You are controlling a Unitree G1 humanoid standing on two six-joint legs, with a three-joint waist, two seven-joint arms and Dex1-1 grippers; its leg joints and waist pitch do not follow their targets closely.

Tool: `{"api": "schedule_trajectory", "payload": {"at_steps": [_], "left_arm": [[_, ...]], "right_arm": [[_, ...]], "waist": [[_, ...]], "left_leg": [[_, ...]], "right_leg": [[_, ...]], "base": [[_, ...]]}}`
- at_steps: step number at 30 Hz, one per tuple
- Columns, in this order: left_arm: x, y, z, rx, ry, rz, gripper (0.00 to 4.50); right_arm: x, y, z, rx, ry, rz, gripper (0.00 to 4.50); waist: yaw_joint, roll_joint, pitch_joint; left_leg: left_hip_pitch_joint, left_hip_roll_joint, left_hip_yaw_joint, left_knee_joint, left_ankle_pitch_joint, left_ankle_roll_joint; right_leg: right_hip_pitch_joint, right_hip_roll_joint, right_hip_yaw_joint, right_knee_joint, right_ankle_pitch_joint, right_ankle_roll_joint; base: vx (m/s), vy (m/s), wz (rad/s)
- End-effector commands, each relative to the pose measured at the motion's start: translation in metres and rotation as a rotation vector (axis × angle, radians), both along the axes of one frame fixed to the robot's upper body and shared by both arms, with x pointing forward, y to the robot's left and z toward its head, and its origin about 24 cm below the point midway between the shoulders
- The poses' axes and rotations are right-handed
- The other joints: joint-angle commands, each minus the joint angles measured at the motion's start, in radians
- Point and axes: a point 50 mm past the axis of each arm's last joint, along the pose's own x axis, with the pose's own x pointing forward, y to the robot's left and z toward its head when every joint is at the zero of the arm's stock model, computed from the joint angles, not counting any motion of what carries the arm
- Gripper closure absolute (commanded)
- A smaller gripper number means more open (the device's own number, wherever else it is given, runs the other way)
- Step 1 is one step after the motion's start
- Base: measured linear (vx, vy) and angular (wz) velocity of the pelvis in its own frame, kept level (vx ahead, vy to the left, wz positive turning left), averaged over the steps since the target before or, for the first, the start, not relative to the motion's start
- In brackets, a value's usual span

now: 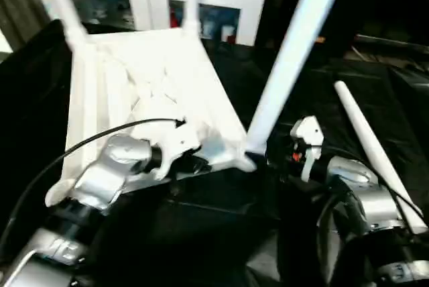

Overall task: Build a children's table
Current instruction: Rotate leg to tighten

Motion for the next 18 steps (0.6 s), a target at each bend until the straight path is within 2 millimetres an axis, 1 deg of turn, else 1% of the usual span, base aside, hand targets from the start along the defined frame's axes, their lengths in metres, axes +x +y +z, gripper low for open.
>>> {"api": "schedule_trajectory", "payload": {"at_steps": [1,3,5,8,10,11,13,14,17,18], "left_arm": [[-0.0073,-0.0156,0.0130,-0.069,-0.012,-0.133,4.50],[-0.0079,-0.0156,0.0132,-0.072,-0.009,-0.140,4.50],[-0.0080,-0.0156,0.0132,-0.073,-0.009,-0.148,4.50],[-0.0081,-0.0155,0.0130,-0.073,-0.007,-0.152,4.50],[-0.0076,-0.0153,0.0122,-0.068,-0.005,-0.153,4.50],[-0.0076,-0.0153,0.0122,-0.068,-0.005,-0.153,4.50],[-0.0069,-0.0151,0.0120,-0.066,-0.005,-0.151,4.50],[-0.0064,-0.0143,0.0115,-0.064,-0.004,-0.149,4.50],[-0.0057,-0.0130,0.0101,-0.060,-0.003,-0.143,4.50],[-0.0053,-0.0123,0.0095,-0.057,-0.003,-0.140,4.50]], "right_arm": [[-0.0016,-0.0025,0.0002,-0.038,-0.002,0.037,0.39],[-0.0014,-0.0022,0.0001,-0.040,-0.002,0.040,0.39],[-0.0002,-0.0010,0.0000,-0.045,-0.002,0.055,0.39],[0.0002,0.0006,-0.0002,-0.048,-0.001,0.065,0.39],[0.0011,0.0030,-0.0001,-0.040,-0.002,0.072,0.67],[0.0011,0.0030,-0.0001,-0.040,-0.002,0.072,0.67],[0.0012,0.0040,-0.0001,-0.036,-0.002,0.078,0.87],[0.0009,0.0047,-0.0003,-0.033,0.000,0.084,0.99],[-0.0001,0.0055,-0.0009,-0.029,0.003,0.090,1.22],[-0.0008,0.0061,-0.0015,-0.026,0.006,0.094,1.37]], "waist": [[-0.001,-0.002,-0.065],[0.001,-0.002,-0.066],[0.003,-0.006,-0.066],[0.007,-0.008,-0.068],[0.008,-0.009,-0.069],[0.008,-0.009,-0.070],[0.008,-0.010,-0.070],[0.009,-0.009,-0.070],[0.009,-0.009,-0.069],[0.009,-0.008,-0.069]], "left_leg": [[0.006,0.058,-0.008,-0.061,0.025,0.144],[0.006,0.058,-0.007,-0.060,0.021,0.134],[0.005,0.057,-0.007,-0.059,0.024,0.127],[0.004,0.055,-0.007,-0.057,0.034,0.126],[0.003,0.054,-0.008,-0.056,0.044,0.129],[0.002,0.054,-0.008,-0.055,0.049,0.131],[0.002,0.054,-0.008,-0.054,0.051,0.133],[0.004,0.054,-0.008,-0.054,0.050,0.132],[0.003,0.054,-0.008,-0.054,0.037,0.127],[0.002,0.054,-0.009,-0.053,0.035,0.124]], "right_leg": [[0.067,-0.088,0.060,-0.048,0.001,-0.284],[0.067,-0.089,0.060,-0.047,-0.005,-0.280],[0.067,-0.088,0.060,-0.046,-0.006,-0.275],[0.070,-0.088,0.061,-0.044,0.004,-0.271],[0.070,-0.088,0.060,-0.041,0.015,-0.269],[0.071,-0.088,0.060,-0.040,0.023,-0.270],[0.071,-0.087,0.060,-0.039,0.026,-0.271],[0.070,-0.087,0.059,-0.039,0.021,-0.271],[0.070,-0.087,0.059,-0.040,0.007,-0.270],[0.070,-0.087,0.060,-0.040,0.004,-0.269]], "base": [[0.000,0.000,0.00],[0.000,0.000,0.00],[0.000,0.000,0.00],[0.000,0.000,0.00],[0.000,0.000,0.00],[0.000,0.000,0.00],[0.000,0.000,0.00],[0.000,0.000,0.00],[0.000,0.000,0.00],[0.000,0.000,0.00]]}}
